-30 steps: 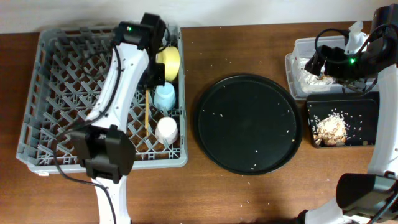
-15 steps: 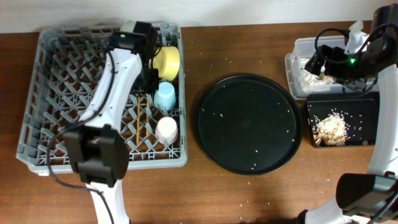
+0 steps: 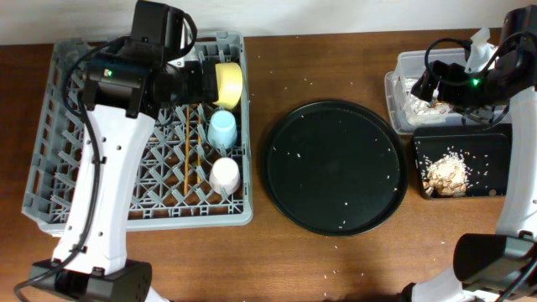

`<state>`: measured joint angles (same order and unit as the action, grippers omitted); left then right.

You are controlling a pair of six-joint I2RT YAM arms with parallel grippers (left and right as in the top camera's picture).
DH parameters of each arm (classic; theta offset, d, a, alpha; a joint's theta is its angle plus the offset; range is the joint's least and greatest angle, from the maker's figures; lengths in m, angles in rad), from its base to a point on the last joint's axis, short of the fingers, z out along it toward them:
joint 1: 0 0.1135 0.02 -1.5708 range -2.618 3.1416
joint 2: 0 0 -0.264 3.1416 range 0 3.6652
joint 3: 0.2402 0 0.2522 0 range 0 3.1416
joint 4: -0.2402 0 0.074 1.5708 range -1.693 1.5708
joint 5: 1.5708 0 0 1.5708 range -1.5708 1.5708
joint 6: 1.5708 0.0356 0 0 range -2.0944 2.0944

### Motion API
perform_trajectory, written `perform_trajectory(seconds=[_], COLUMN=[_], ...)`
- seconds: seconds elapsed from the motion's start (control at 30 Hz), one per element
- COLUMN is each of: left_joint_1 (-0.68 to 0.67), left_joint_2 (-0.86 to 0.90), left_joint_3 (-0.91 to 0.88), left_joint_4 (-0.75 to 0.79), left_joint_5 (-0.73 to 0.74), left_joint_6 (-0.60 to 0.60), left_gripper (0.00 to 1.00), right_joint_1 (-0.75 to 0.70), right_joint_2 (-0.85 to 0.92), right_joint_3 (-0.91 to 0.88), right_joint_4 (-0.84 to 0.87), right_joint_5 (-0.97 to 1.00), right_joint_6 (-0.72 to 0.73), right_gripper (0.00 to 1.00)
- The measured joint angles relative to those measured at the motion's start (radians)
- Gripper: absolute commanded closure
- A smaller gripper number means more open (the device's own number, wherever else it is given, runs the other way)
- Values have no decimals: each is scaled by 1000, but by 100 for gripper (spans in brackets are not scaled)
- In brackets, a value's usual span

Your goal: Sort waste into correct bins and load items into the dishwasher rack

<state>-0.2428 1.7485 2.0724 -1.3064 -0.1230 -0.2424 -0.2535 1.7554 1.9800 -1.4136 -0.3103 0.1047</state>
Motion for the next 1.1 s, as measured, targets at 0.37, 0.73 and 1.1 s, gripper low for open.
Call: perform_trajectory(seconds=[0.37, 0.73, 1.1], left_joint_1=[0, 0, 0], left_joint_2=[0, 0, -2], left_joint_3=[0, 0, 1], left_joint_4=[-17, -17, -20], left_joint_5=[0, 4, 3], left_joint_6=[0, 0, 0], left_gripper=[1, 1, 1], right_joint_1=[2, 377, 296], right_joint_2=[-11, -801, -1721], right_joint_3=[0, -526, -1933], right_joint_4=[0, 590, 1329], right_joint_5=[0, 273, 162], right_joint_6=[0, -313, -278], right_gripper=[1, 2, 2])
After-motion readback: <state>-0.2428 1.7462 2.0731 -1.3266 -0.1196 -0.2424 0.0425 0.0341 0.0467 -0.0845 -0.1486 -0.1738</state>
